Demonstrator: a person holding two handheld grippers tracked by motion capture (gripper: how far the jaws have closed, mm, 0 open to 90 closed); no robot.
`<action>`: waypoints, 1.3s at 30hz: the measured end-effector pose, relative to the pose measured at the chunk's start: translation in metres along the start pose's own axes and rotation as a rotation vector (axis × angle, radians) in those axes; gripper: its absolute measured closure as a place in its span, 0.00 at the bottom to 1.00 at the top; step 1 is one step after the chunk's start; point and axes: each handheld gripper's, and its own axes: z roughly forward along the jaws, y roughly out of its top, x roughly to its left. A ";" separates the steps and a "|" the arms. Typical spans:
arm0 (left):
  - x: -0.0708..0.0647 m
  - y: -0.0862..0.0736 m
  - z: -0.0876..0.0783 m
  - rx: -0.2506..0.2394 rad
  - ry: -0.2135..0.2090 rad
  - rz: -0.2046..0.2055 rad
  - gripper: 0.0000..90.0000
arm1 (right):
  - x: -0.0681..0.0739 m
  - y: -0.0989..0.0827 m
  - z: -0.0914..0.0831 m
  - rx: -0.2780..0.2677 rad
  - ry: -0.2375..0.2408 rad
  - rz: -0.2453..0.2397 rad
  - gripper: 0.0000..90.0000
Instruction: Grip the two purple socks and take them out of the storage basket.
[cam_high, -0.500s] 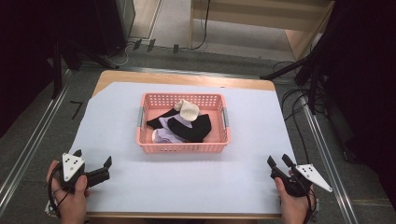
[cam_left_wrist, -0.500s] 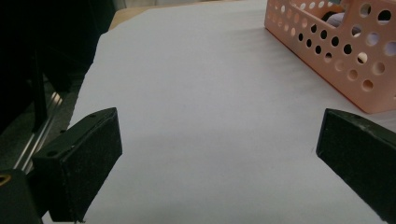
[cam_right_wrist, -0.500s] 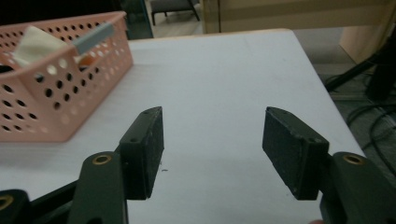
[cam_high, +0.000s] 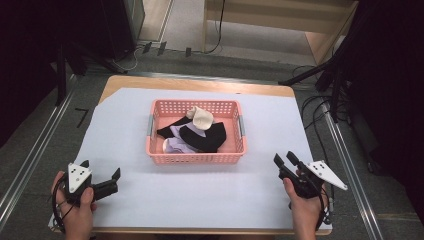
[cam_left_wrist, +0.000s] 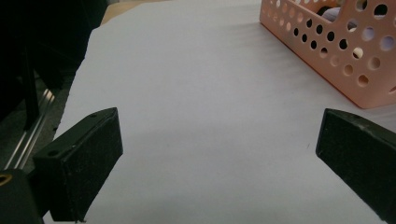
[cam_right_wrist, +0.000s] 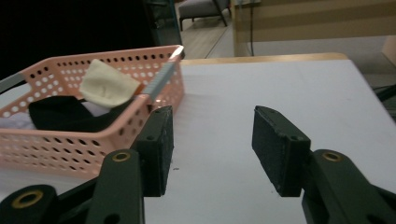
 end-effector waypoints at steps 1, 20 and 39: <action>0.000 0.000 0.000 -0.001 -0.001 0.000 0.01 | 0.006 0.004 0.004 0.010 0.013 -0.015 0.55; 0.001 0.000 0.001 0.004 -0.015 -0.010 0.01 | 0.122 0.033 0.091 0.171 0.207 -0.147 0.62; 0.001 0.000 0.001 0.009 -0.016 -0.005 0.01 | 0.203 0.019 0.146 0.313 0.307 -0.184 0.68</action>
